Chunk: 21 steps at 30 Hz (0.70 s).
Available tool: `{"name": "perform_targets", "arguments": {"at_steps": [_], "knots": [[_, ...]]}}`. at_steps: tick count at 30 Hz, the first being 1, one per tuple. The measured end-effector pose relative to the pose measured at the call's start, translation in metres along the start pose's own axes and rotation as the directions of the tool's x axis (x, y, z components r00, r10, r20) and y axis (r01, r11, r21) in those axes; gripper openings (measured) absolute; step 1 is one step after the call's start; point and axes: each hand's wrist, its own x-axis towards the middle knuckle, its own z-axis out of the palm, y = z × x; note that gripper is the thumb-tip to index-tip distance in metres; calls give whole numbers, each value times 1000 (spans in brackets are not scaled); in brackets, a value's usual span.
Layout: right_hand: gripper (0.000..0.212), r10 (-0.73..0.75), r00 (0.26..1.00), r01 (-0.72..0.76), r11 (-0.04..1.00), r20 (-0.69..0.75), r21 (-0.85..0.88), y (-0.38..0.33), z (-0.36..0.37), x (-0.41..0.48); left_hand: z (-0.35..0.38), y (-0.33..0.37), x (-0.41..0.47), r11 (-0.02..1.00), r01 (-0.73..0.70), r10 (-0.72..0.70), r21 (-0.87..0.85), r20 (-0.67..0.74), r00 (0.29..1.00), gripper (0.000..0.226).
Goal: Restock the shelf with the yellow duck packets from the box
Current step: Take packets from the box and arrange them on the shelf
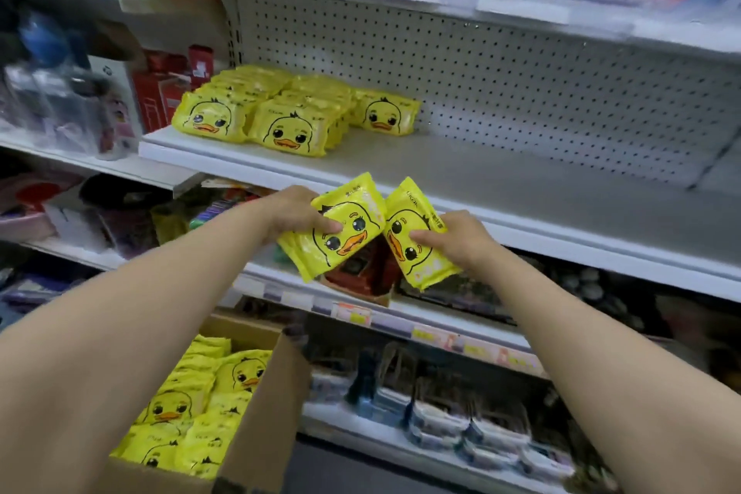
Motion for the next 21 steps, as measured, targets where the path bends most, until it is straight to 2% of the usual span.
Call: {"name": "perform_targets", "arguments": {"at_steps": [3, 7, 13, 17, 19, 21], "knots": [[28, -11, 999, 12, 999, -33, 35, 10, -24, 6, 10, 29, 7, 999, -14, 14, 37, -5, 1000, 25], [19, -37, 998, 43, 992, -57, 120, 21, -49, 19, 8, 70, 27, 990, -38, 40, 133, -17, 999, 27], [23, -12, 998, 21, 992, -66, 123, 29, -89, 33, 1, 125, 68, 978, -53, 55, 200, -6, 998, 23], [27, 36, 990, -17, 989, -133, 146, 34, -105, 49, -4, 147, 101, 943, -16, 36, 333, -52, 998, 42], [37, 83, 974, -64, 993, -210, 97, 37, -106, 64, -8, 156, 120, 931, -67, 72, 359, -1, 997, 43], [40, 126, 965, -104, 989, -231, 102, 34, -106, 82, -13, 161, 142, 894, -115, 96, 434, 66, 993, 58]]}}
